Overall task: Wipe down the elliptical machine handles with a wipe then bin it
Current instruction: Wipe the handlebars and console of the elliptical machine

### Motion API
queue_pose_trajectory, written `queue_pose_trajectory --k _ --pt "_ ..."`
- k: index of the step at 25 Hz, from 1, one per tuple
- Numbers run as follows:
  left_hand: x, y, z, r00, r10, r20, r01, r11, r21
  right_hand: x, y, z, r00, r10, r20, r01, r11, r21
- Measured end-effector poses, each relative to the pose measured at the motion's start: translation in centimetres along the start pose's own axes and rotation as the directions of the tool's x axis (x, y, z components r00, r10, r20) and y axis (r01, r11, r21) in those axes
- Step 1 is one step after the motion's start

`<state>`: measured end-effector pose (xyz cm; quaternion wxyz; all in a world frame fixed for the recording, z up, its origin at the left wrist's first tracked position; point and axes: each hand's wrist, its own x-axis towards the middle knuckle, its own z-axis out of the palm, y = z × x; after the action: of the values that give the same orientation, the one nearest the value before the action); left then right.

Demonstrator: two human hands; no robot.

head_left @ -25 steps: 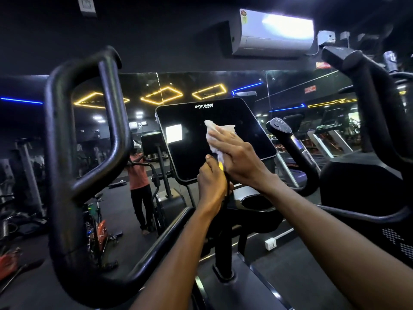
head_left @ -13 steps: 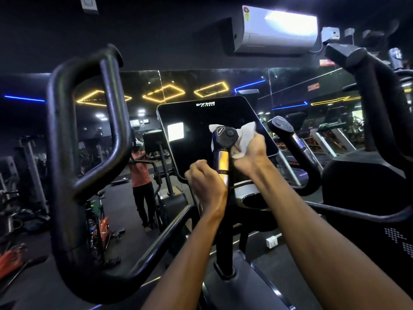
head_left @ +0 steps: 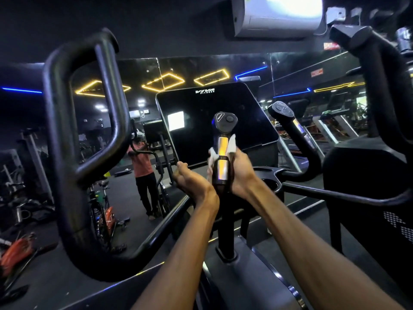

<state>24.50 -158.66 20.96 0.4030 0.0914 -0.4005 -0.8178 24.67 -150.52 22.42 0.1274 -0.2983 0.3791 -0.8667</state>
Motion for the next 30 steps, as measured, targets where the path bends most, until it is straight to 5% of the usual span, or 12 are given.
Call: queue_pose_trajectory --k 5,10,14,17,21,30 --pt "0.0 -0.1 -1.2 0.987 -0.158 0.042 0.162 0.976 -0.143 0.7 -1.4 0.9 0.995 -0.011 -0.099 0.007 0.999 -0.041" --pt "1.0 -1.1 -2.4 0.959 -0.243 0.145 0.25 0.968 -0.03 -2.7 4.1 1.0 0.907 -0.357 -0.223 0.208 0.84 -0.501" --pt "1.6 0.4 -1.6 0.923 -0.278 0.265 0.255 0.96 0.12 -1.9 4.1 1.1 0.797 -0.497 -0.343 0.213 0.763 -0.61" --pt "1.8 2.5 0.0 0.897 -0.165 0.411 0.066 0.968 0.244 -2.3 5.9 0.9 0.747 -0.561 -0.357 0.228 0.72 -0.655" --pt "0.5 3.8 1.8 0.723 -0.196 0.662 -0.232 0.835 0.5 -5.0 10.4 -1.3 0.837 -0.484 -0.257 0.167 0.672 -0.722" --pt "0.7 3.4 1.5 0.516 -0.232 0.824 -0.432 0.76 0.485 -5.0 11.7 -1.3 0.816 -0.431 -0.385 0.057 0.723 -0.688"
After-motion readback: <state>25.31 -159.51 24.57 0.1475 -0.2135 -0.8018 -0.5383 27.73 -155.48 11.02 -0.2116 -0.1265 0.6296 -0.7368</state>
